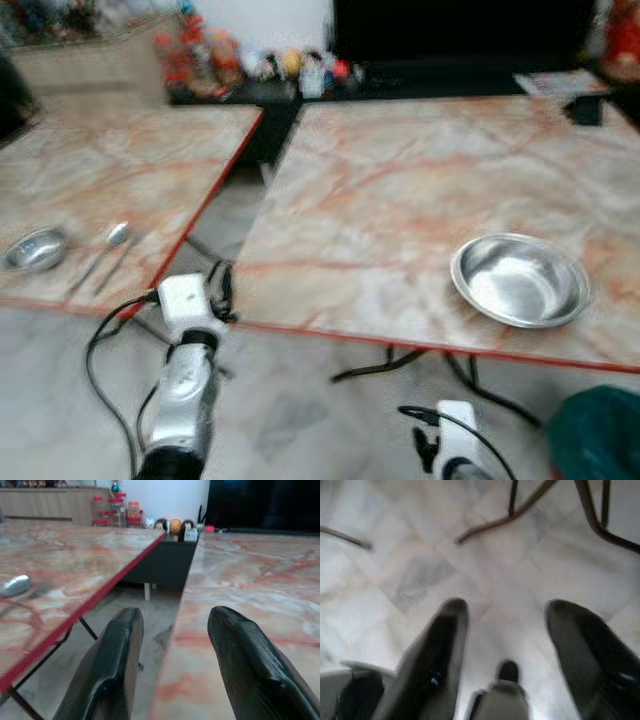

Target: Setting the table

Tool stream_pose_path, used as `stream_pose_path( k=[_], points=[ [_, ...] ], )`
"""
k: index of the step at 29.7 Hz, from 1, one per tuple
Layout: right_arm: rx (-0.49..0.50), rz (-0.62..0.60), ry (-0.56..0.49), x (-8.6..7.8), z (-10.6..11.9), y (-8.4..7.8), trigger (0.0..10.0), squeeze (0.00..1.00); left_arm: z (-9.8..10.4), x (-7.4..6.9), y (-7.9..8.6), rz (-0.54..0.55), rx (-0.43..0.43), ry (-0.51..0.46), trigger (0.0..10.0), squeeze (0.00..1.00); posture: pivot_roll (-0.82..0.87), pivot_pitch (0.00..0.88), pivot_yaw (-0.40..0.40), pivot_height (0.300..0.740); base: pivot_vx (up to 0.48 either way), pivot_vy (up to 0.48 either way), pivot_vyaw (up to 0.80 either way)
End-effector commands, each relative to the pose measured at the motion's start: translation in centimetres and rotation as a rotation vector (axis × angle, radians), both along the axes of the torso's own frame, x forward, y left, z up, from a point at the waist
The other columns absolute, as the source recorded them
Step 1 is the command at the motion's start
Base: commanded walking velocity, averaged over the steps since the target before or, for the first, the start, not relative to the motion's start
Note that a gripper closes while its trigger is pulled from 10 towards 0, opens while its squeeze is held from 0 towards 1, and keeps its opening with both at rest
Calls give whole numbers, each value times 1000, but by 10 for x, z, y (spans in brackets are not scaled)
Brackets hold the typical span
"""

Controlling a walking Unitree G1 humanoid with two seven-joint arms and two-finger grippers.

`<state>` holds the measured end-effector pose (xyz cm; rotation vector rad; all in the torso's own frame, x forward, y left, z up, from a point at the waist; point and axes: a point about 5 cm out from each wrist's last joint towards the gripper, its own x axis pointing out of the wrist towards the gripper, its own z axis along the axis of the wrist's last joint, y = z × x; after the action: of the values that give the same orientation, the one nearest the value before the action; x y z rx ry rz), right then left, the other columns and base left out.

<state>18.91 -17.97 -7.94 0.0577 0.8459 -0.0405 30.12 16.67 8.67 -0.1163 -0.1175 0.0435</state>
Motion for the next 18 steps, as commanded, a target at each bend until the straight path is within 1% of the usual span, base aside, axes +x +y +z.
stream_pose_path(
  k=[1,8,12,13,14,15,16,18],
  points=[
    [20,8,-14,4,1,8,10000,0,0,-1,10,21,22,5,10000,0,2,0,66,740,0,379,0],
    [23,14,-11,3,1,9,10000,0,-18,-12,22,45,50,69,10000,0,13,0,66,740,0,376,0],
    [25,24,-9,3,0,11,10000,0,-45,-24,32,54,65,186,10000,0,14,0,69,740,0,0,0],
    [26,25,-8,2,0,11,10000,0,-54,-28,34,48,69,232,10000,0,13,0,69,740,0,0,0],
    [26,25,-8,2,0,11,10000,0,-54,-28,34,48,69,232,10000,0,13,0,69,740,0,0,0],
    [26,25,-8,2,0,11,10000,0,-59,-31,35,43,69,258,10000,0,13,0,69,740,0,0,0],
    [26,25,-8,2,0,11,10000,0,-66,-34,37,39,69,297,10000,0,13,0,69,740,0,0,0],
    [27,21,-9,3,1,11,10000,0,-89,-44,38,4,58,433,10000,0,13,0,67,740,0,0,0]
  ],
)
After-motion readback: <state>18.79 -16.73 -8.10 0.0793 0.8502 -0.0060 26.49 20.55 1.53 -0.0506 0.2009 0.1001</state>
